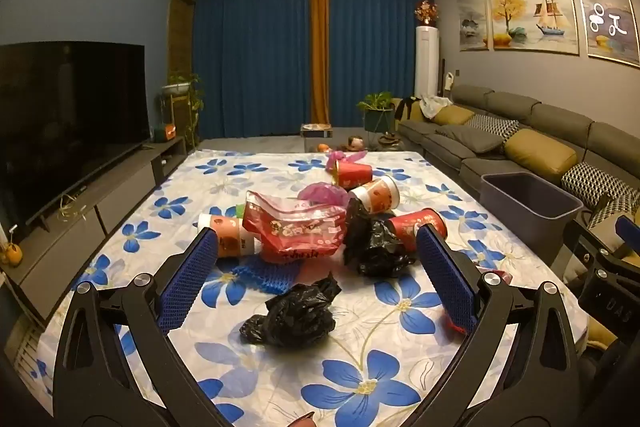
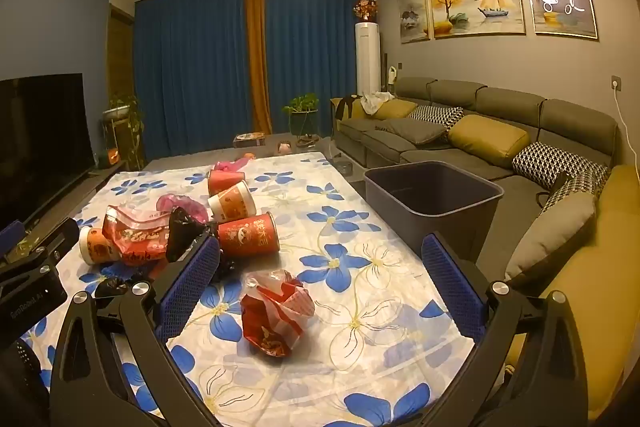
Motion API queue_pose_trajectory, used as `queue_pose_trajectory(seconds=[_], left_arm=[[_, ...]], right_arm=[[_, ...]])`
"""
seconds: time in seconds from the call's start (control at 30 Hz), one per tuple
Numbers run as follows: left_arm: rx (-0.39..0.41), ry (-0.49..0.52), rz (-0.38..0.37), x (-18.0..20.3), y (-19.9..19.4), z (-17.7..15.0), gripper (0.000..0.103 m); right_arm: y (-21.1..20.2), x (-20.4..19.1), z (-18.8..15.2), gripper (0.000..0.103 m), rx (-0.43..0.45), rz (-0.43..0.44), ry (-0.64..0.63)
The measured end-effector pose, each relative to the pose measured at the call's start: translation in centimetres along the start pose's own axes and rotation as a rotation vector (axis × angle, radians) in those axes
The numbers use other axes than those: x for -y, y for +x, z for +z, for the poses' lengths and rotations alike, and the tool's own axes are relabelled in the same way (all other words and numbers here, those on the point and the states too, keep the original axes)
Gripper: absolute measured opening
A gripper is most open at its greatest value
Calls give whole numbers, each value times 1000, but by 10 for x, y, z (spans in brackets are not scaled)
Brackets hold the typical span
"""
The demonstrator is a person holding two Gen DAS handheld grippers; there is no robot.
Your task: Collect trash
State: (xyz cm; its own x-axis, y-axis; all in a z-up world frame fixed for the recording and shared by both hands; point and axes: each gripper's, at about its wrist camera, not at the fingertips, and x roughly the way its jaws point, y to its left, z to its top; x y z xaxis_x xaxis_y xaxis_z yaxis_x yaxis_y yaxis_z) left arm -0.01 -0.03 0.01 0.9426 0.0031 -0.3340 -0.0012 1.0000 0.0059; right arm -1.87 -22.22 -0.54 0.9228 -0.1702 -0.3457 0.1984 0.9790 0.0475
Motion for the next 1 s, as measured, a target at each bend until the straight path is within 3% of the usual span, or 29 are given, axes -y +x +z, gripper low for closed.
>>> queue_pose_trajectory(seconds=[1.0], left_arm=[[-17,-14,-7,4,5,-7,97]], right_arm=[[6,2,1,98,-9,-32,-5]])
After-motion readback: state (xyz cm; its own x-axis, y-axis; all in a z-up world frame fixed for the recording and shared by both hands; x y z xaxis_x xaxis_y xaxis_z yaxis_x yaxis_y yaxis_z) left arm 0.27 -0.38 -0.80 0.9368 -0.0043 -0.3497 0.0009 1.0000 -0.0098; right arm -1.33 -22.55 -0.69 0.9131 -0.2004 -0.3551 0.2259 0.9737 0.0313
